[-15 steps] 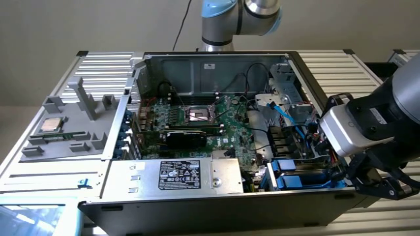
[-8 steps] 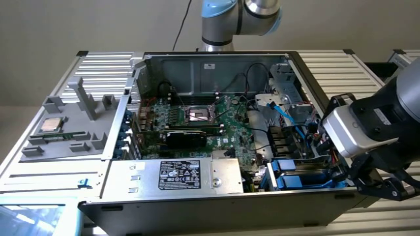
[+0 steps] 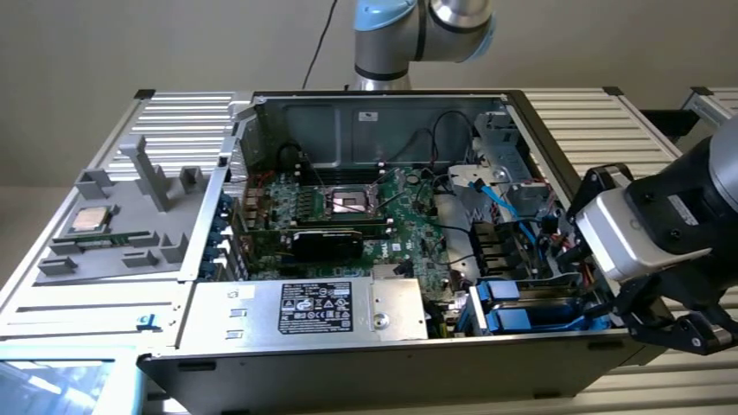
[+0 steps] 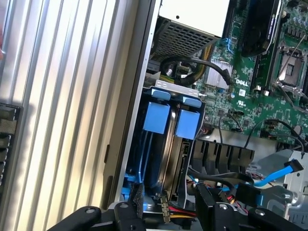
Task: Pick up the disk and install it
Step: 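Insert the first disk wire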
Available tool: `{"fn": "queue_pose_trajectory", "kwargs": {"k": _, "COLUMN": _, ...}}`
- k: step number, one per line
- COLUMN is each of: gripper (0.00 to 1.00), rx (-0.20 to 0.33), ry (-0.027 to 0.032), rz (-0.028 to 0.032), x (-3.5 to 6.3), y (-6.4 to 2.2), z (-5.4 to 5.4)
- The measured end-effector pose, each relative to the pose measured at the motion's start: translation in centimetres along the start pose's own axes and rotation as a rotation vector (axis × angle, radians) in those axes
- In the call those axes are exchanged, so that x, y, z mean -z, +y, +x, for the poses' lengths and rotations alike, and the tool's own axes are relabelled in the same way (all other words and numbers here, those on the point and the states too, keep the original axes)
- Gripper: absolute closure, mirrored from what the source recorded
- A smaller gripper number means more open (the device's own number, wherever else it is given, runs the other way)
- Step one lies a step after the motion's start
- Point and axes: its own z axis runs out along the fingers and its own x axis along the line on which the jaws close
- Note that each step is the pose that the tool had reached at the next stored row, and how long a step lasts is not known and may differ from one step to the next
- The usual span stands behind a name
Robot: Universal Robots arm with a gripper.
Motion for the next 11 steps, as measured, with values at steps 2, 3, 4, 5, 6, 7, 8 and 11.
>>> {"fn": "queue_pose_trajectory", "kwargs": {"k": 2, "gripper": 0.44, "rx": -0.001, "ry": -0.0051, "rz": -0.0028, "x": 0.03, "y": 0.03, "z": 0.16}}
{"fn": "queue_pose_trajectory", "kwargs": {"k": 3, "gripper": 0.44, "rx": -0.002, "ry": -0.0055, "rz": -0.0047, "x": 0.05, "y": 0.03, "z": 0.22}}
{"fn": "queue_pose_trajectory", "kwargs": {"k": 4, "gripper": 0.44, "rx": -0.002, "ry": -0.0065, "rz": -0.0068, "x": 0.09, "y": 0.06, "z": 0.35}}
{"fn": "queue_pose_trajectory", "kwargs": {"k": 5, "gripper": 0.44, "rx": -0.002, "ry": -0.0072, "rz": -0.0080, "x": 0.10, "y": 0.08, "z": 0.44}}
{"fn": "queue_pose_trajectory", "kwargs": {"k": 6, "gripper": 0.44, "rx": -0.003, "ry": -0.0071, "rz": -0.0084, "x": 0.13, "y": 0.11, "z": 0.52}}
{"fn": "queue_pose_trajectory", "kwargs": {"k": 7, "gripper": 0.44, "rx": -0.003, "ry": -0.0075, "rz": -0.0086, "x": 0.14, "y": 0.14, "z": 0.56}}
{"fn": "queue_pose_trajectory", "kwargs": {"k": 8, "gripper": 0.44, "rx": -0.003, "ry": -0.0088, "rz": -0.0086, "x": 0.14, "y": 0.18, "z": 0.57}}
{"fn": "queue_pose_trajectory", "kwargs": {"k": 11, "gripper": 0.44, "rx": -0.003, "ry": -0.0166, "rz": -0.0070, "x": 0.14, "y": 0.55, "z": 0.60}}
